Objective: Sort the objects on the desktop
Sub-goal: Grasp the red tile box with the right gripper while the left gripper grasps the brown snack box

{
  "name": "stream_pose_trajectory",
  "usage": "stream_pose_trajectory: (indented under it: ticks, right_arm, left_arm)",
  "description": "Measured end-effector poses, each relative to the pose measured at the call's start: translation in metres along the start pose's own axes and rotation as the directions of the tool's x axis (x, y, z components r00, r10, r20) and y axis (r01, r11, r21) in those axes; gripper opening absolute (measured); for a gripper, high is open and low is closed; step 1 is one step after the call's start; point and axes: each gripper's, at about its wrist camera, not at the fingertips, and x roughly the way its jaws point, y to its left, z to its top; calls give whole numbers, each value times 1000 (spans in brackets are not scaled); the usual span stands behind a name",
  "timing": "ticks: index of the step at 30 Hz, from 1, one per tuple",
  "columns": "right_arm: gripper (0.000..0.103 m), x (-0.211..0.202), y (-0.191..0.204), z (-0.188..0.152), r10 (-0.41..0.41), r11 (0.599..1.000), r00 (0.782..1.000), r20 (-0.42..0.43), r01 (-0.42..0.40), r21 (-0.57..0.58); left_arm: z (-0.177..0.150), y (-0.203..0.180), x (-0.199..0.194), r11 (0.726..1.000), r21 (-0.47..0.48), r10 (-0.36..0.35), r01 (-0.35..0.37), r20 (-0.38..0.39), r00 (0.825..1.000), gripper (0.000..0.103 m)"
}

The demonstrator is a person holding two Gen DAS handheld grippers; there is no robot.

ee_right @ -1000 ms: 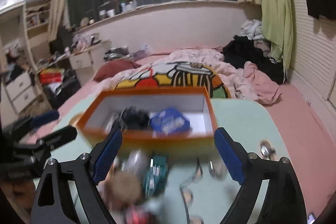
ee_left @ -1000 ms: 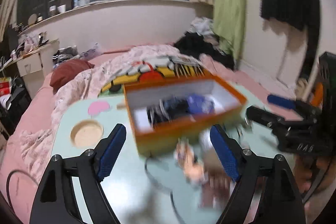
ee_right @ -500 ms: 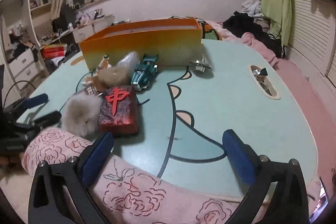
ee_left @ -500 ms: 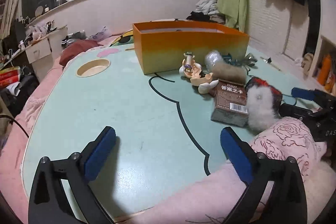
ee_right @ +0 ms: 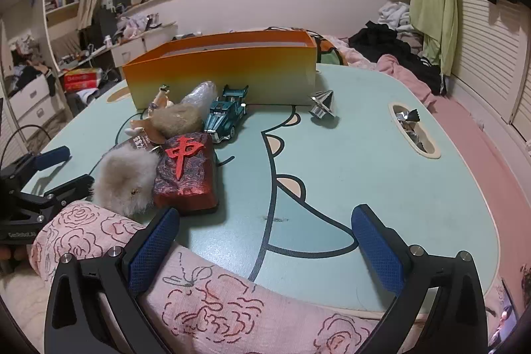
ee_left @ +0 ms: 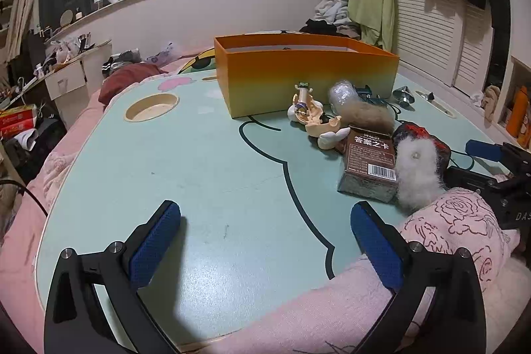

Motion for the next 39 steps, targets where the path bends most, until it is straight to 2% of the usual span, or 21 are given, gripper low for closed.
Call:
stream_pose_trajectory:
  ticks: [7,10,12,14,22,24,25,26,27,31,33,35,37,39]
  right_arm:
    - [101,-10,1,10,29,1000,999,16,-29,1]
    - [93,-13,2,10,62,998,997,34,-62,-2]
    - [78,-16,0,9,99,995,994,52,-99,4]
    - [69,-17,-1,10,121,992,991,58,-122,11]
    - [63,-20,32,38,148,985,986,73,-140,-98]
    - [61,-12,40,47,127,986,991,47,-121,-111]
    - [55,-4,43,51,107,988,994,12,-105,-111]
    - [42,8,43,52,96,990,995,-33,-98,-103]
    - [39,20,43,51,77,992,994,-82,-84,-90]
    - [38,19,39,43,81,994,996,-45,-84,-69]
    - [38,13,30,37,140,990,990,-3,-140,-34]
    - [38,2,19,34,162,987,985,58,-163,16]
    - [38,-5,13,32,171,983,980,98,-176,45]
    - [38,-9,9,31,175,981,978,117,-183,67]
  left_arm:
    - [0,0,0,1000,0,0,0,3,1000,102]
    - [0,0,0,1000,0,0,0,3,1000,102]
    - [0,0,-1,1000,0,0,0,3,1000,102]
    - [0,0,-1,1000,0,0,0,3,1000,102]
    - [1,0,-1,1000,0,0,0,4,1000,102]
    - [1,0,-1,1000,0,0,0,4,1000,102]
    - [1,0,-1,1000,0,0,0,4,1000,102]
    - [1,-1,-1,1000,0,0,0,4,1000,102]
    - [1,0,-1,1000,0,0,0,4,1000,102]
    - [1,-1,-1,1000,0,-1,1,4,1000,102]
    - [2,0,-1,1000,4,-5,5,2,1000,102]
    - [7,1,-1,1000,7,-17,17,0,1000,102]
    - [15,0,-7,999,4,-47,47,29,998,97]
    - [29,-6,-10,993,9,-114,114,44,992,93]
